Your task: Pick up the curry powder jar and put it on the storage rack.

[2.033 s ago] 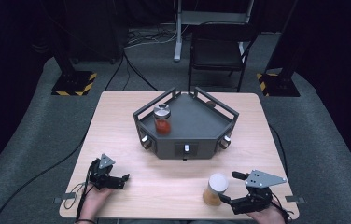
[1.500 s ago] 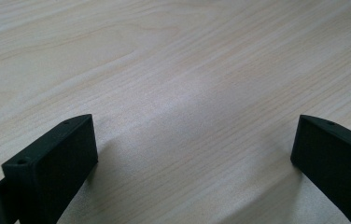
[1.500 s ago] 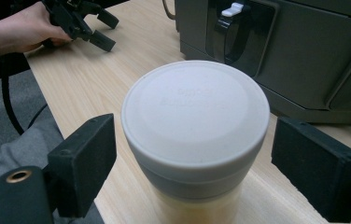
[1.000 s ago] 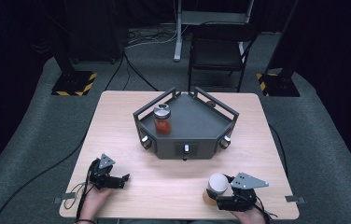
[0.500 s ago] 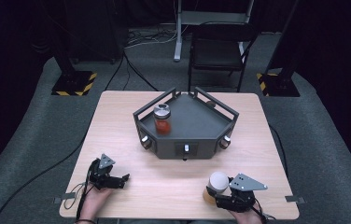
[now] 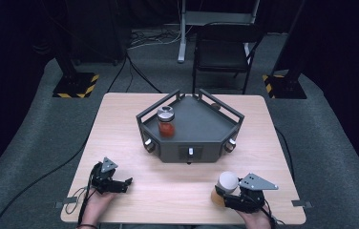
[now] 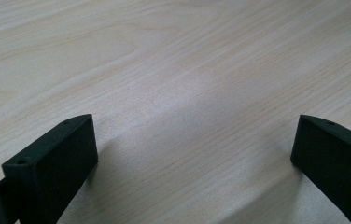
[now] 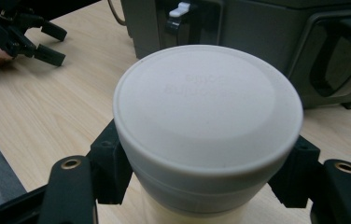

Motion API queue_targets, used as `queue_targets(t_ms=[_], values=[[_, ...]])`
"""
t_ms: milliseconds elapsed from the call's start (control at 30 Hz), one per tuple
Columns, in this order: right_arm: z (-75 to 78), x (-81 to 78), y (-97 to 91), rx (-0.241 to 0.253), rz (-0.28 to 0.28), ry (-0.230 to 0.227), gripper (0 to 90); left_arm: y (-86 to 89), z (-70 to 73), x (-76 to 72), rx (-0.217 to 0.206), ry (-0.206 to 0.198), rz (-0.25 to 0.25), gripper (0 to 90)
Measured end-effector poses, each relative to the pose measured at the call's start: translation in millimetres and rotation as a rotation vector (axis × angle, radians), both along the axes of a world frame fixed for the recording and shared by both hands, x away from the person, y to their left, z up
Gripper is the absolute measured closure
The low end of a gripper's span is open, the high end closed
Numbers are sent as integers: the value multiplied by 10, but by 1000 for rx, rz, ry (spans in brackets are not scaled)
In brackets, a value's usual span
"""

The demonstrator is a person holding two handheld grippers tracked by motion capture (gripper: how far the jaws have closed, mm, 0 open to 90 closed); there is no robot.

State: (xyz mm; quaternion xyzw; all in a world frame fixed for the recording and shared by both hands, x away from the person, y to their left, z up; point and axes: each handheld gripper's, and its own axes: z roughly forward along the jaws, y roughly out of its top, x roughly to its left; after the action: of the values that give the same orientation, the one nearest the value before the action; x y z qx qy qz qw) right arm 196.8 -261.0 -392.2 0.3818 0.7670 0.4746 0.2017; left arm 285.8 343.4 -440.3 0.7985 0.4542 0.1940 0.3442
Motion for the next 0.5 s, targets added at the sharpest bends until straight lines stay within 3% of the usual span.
queue_targets(t_ms=[500], values=[[306, 42, -17, 11, -27, -54, 333, -5, 0, -3, 0, 0, 3, 1]])
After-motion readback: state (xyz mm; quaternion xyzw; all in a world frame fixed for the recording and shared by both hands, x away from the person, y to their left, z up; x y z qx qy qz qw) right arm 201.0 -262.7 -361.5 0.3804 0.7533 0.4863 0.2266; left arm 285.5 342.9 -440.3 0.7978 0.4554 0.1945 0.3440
